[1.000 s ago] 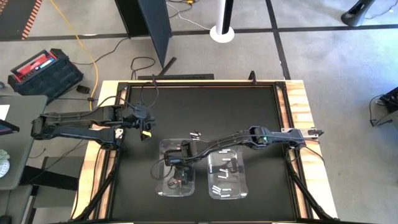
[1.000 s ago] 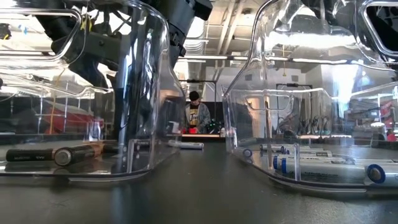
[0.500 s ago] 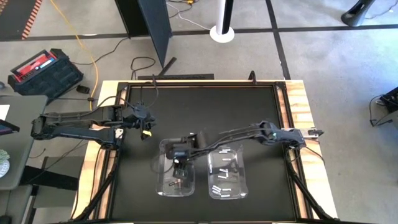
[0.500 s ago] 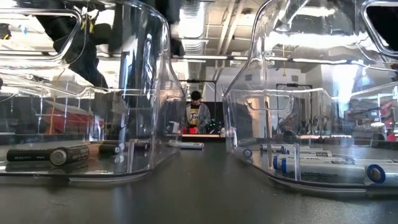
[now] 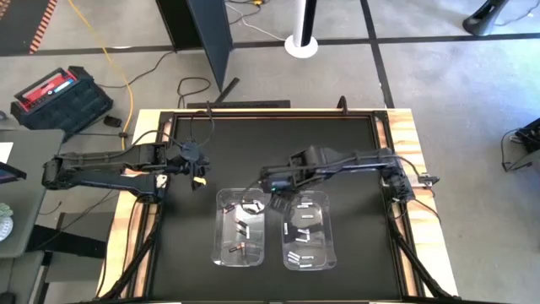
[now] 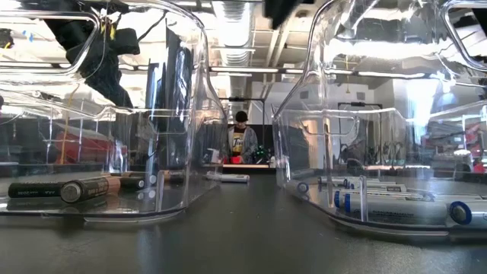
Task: Sort batteries
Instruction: Adjust the left transparent bin
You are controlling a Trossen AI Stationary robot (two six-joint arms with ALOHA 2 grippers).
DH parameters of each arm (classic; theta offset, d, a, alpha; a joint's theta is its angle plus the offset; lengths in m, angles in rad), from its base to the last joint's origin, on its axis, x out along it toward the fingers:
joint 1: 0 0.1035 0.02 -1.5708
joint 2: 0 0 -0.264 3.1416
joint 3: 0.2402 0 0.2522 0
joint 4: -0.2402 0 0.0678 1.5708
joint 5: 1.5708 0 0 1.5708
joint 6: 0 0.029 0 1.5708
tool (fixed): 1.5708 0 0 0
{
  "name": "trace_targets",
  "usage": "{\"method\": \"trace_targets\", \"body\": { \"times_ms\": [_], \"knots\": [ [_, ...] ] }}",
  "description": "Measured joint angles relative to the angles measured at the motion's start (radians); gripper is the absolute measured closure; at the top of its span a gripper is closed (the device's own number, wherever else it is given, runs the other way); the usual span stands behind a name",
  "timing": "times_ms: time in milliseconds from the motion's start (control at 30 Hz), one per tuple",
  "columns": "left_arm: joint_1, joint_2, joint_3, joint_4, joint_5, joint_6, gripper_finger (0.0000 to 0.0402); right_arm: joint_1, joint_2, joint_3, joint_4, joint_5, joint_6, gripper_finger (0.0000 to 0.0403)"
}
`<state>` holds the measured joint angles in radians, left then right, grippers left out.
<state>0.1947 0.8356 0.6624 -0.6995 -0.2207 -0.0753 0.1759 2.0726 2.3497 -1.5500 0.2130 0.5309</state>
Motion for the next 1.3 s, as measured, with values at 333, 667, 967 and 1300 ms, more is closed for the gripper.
{"method": "trace_targets", "body": {
  "times_ms": [333, 667, 967, 1300],
  "knots": [
    [0.000, 0.000, 0.000, 0.002, 0.085, 0.017, 0.0309, -0.043, -0.185, -0.259, 0.033, 0.025, 0.019, 0.0241],
    [0.000, 0.000, 0.000, 0.014, 0.198, 0.067, 0.0270, -0.086, -0.499, -0.828, 0.414, -0.006, 0.116, 0.0241],
    [0.000, 0.000, 0.002, 0.088, 0.190, -0.009, 0.0245, -0.178, -0.752, -1.243, 0.778, -0.103, 0.107, 0.0241],
    [0.081, 0.304, 0.256, -0.006, 0.103, 0.026, 0.0250, -0.328, -0.890, -1.460, 0.821, -0.190, -0.069, 0.0241]
  ]
}}
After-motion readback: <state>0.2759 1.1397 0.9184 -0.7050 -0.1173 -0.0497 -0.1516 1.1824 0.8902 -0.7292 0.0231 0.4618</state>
